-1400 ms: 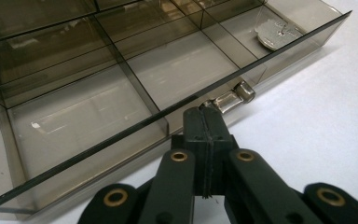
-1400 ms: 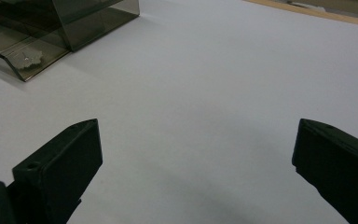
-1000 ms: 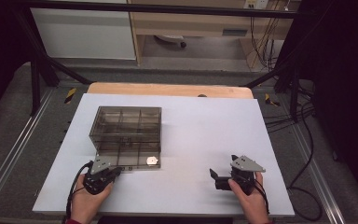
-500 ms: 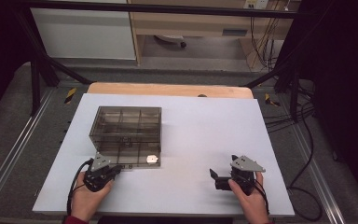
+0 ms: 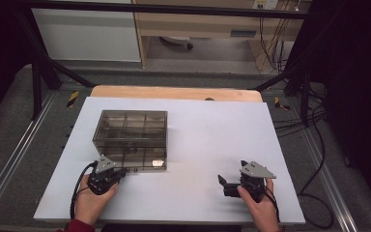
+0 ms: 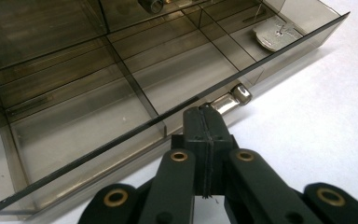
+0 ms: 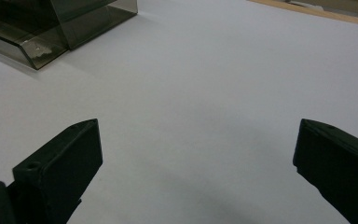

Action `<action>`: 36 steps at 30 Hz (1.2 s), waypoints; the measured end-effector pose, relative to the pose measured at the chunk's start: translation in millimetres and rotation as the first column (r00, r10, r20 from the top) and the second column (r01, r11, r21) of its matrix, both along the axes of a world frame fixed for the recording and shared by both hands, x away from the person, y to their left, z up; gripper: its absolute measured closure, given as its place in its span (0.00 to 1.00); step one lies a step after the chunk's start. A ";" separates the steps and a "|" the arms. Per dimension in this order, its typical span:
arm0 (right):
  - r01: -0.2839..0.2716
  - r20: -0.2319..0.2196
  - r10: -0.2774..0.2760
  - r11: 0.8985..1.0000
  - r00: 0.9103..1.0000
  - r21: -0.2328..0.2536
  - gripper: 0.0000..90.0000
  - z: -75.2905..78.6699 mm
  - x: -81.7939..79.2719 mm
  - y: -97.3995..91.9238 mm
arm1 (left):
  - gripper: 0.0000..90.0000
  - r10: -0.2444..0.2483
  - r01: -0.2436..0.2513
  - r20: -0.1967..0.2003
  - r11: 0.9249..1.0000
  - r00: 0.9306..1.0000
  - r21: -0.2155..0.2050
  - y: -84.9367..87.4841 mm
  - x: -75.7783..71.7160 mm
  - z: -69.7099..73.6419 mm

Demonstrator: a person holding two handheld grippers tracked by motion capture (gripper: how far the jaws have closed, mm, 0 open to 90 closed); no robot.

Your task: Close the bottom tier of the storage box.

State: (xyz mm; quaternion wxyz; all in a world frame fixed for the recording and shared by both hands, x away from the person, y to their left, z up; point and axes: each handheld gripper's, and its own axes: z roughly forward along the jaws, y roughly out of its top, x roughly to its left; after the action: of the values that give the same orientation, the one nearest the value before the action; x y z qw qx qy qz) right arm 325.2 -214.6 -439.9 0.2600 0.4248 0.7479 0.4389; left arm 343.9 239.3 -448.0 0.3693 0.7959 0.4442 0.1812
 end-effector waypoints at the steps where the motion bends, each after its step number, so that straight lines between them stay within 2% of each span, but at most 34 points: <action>1: -0.002 0.002 0.002 1.000 1.000 -0.001 0.02 -0.1 0.0 0.2 | 1.00 0.001 -0.001 -0.001 1.000 1.000 -0.003 0.5 0.9 -0.2; 24: 0.003 0.003 -0.003 1.000 1.000 0.002 0.02 -0.1 0.2 -0.8 | 1.00 0.003 -0.003 -0.017 1.000 1.000 0.008 1.5 13.7 3.6; 36: 0.000 -0.001 0.000 1.000 1.000 0.003 0.02 -0.3 0.5 -0.6 | 1.00 0.005 -0.004 -0.017 1.000 1.000 0.010 0.7 14.5 4.6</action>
State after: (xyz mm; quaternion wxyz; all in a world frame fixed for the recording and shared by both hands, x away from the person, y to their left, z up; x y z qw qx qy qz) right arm 325.6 -215.2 -440.3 0.2590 0.4252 0.7475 0.4397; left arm 358.4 240.0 -443.5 0.3612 0.7982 0.4482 0.1774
